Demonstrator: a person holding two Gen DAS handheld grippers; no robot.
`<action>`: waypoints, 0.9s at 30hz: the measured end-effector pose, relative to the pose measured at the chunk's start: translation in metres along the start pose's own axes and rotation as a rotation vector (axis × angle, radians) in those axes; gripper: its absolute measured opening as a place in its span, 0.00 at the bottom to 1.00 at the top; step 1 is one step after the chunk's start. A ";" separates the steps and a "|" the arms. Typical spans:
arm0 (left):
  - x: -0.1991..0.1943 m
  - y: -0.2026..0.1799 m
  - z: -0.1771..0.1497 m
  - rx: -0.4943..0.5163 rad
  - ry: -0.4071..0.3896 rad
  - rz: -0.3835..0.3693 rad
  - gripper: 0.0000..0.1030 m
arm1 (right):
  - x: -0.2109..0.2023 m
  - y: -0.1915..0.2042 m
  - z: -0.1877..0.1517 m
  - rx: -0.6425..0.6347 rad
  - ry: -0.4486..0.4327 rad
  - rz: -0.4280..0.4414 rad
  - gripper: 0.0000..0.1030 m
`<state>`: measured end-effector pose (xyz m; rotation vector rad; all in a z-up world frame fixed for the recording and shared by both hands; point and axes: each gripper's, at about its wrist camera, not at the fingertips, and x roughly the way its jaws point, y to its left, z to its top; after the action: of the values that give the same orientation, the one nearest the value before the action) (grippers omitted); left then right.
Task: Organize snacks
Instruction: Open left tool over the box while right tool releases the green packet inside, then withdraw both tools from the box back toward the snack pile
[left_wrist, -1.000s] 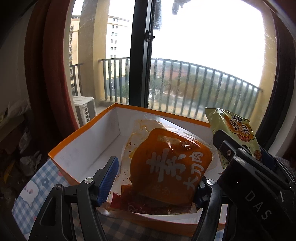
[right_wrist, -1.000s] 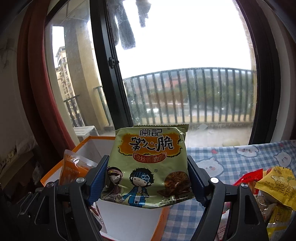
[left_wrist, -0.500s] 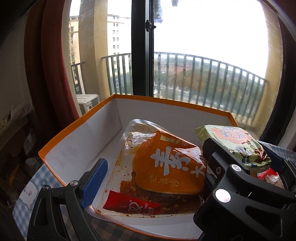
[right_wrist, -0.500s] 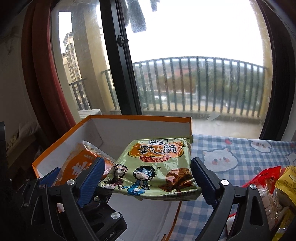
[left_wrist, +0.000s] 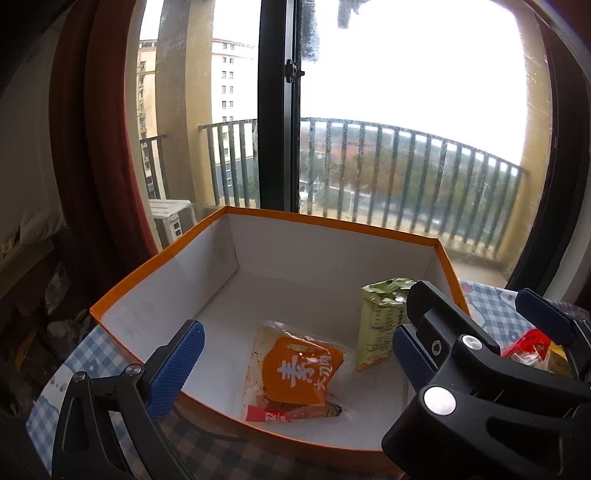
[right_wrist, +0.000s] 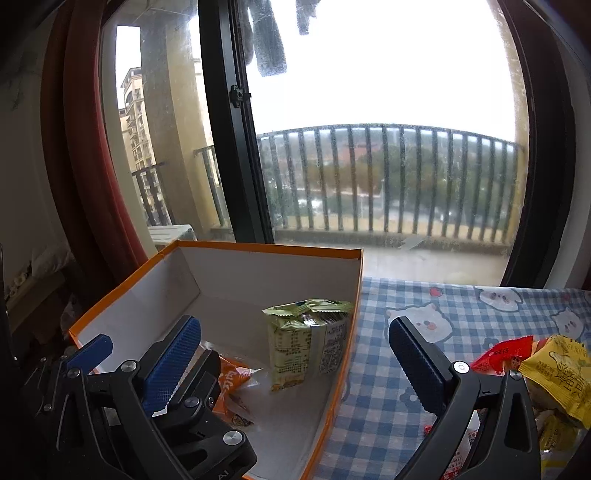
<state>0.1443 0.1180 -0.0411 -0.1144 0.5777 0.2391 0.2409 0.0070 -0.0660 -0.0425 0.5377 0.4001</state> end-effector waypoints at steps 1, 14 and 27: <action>-0.001 0.000 0.000 0.001 0.001 -0.003 0.99 | -0.002 0.000 -0.001 -0.002 0.001 -0.002 1.00; -0.023 -0.010 -0.001 0.006 -0.017 -0.051 0.99 | -0.040 -0.011 -0.002 -0.008 -0.017 -0.025 1.00; -0.075 -0.049 -0.017 0.085 -0.098 -0.132 0.99 | -0.105 -0.044 -0.014 -0.024 -0.051 -0.074 1.00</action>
<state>0.0868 0.0533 -0.0114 -0.0580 0.4796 0.0916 0.1687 -0.0733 -0.0283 -0.0747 0.4801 0.3348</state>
